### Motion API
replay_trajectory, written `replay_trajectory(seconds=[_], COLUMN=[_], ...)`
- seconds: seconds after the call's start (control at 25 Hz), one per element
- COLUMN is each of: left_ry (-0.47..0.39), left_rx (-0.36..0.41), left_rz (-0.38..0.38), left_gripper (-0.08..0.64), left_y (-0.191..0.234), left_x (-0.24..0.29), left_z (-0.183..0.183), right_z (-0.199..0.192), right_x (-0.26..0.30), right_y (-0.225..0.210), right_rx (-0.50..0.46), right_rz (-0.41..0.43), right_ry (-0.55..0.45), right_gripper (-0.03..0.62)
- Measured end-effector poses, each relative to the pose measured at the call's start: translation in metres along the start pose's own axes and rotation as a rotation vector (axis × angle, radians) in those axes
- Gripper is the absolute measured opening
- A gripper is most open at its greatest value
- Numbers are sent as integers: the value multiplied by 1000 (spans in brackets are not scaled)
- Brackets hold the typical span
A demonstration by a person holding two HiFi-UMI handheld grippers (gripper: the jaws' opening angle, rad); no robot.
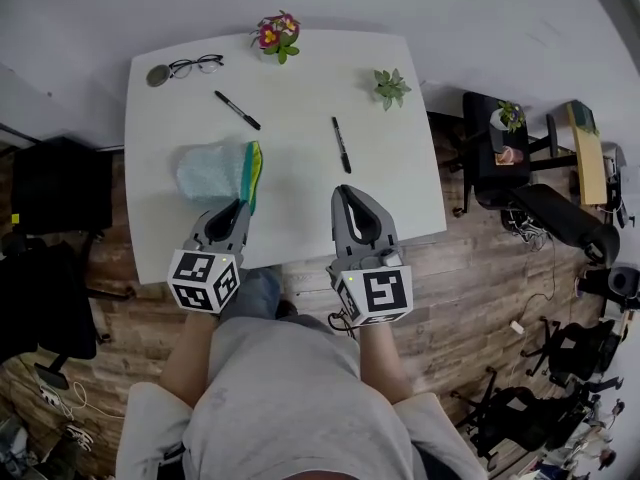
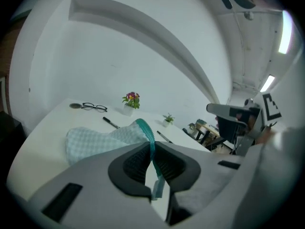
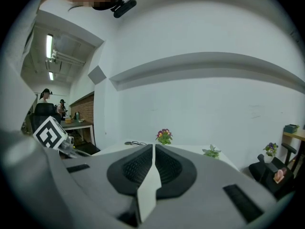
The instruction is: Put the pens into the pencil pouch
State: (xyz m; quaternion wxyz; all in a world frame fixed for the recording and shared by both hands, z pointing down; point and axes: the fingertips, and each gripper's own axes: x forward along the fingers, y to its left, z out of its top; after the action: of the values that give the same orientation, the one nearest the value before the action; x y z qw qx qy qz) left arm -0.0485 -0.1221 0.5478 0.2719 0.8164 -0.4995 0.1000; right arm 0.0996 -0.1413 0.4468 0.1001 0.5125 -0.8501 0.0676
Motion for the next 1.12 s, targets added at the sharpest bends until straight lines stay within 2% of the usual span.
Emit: replay_trajectory(seconds=[0.4, 0.76, 0.88, 1.12], left_ry=[-251, -316, -326, -333], left_rx=[-52, -82, -83, -100], left_rz=[-178, -231, -238, -251], left_gripper=[48, 48, 48, 48], left_y=[-19, -1, 6, 11], left_x=[-26, -36, -37, -30], left_z=[99, 127, 133, 142], right_z=[30, 40, 34, -7], right_x=[17, 38, 45, 73], right_y=[1, -7, -19, -56], right_rx=[-19, 9, 41, 131], right_rz=[-16, -77, -95, -84], right_ry=[-59, -58, -8, 245], right_gripper=[37, 37, 37, 37])
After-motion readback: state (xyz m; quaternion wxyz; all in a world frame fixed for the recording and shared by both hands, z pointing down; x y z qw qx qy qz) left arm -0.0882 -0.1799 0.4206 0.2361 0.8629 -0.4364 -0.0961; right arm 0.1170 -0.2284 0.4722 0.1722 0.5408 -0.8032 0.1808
